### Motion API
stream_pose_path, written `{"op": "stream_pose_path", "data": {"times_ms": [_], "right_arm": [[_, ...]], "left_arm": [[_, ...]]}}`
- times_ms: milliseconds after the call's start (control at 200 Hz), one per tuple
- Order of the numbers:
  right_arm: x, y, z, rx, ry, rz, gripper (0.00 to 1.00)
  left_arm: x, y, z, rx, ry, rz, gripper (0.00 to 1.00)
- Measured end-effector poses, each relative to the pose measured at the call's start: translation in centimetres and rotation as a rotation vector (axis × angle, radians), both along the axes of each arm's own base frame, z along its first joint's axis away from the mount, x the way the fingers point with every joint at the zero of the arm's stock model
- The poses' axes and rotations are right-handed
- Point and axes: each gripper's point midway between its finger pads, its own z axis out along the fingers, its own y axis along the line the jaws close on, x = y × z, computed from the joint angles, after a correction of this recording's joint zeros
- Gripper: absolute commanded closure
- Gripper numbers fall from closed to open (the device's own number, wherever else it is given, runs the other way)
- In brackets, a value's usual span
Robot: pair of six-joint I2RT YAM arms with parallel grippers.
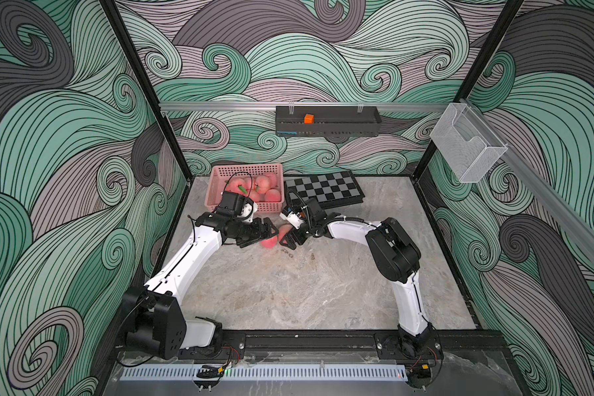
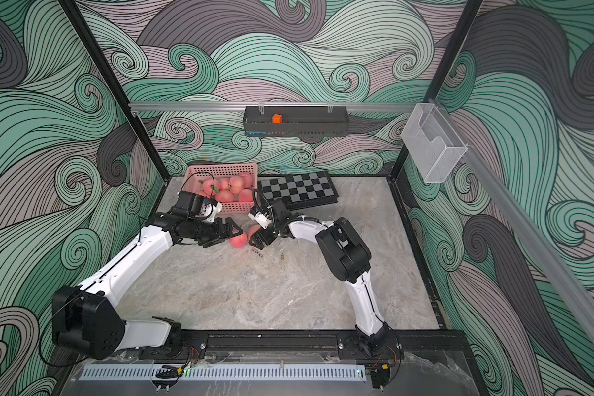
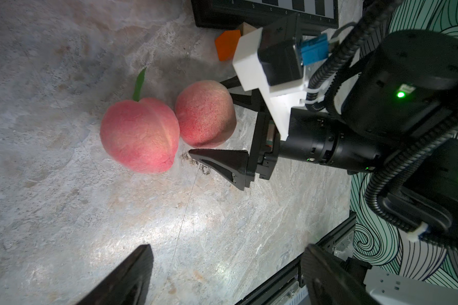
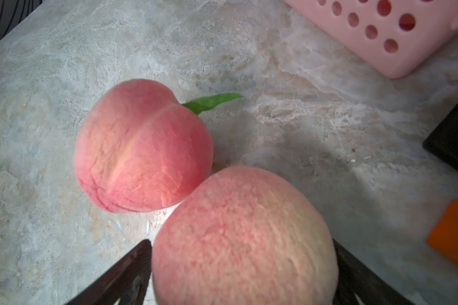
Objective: Put the peaches into the basket
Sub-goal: Pick up the peach from the center of the board.
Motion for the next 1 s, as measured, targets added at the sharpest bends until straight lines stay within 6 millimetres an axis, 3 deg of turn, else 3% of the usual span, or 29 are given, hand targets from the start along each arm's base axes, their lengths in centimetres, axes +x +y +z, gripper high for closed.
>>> {"op": "stream_pose_path", "data": {"times_ms": [615, 1001], "right_arm": [[-0.1, 0.3, 0.3, 0.016, -0.004, 0.017, 0.23], [-1.3, -0.7, 0.8, 0.023, -0.013, 0.005, 0.23]], "left_arm": [[0.4, -0.1, -0.2, -0.004, -0.006, 0.003, 0.12], [0.3, 0.0, -0.7, -0.002, 0.002, 0.004, 0.12]]}}
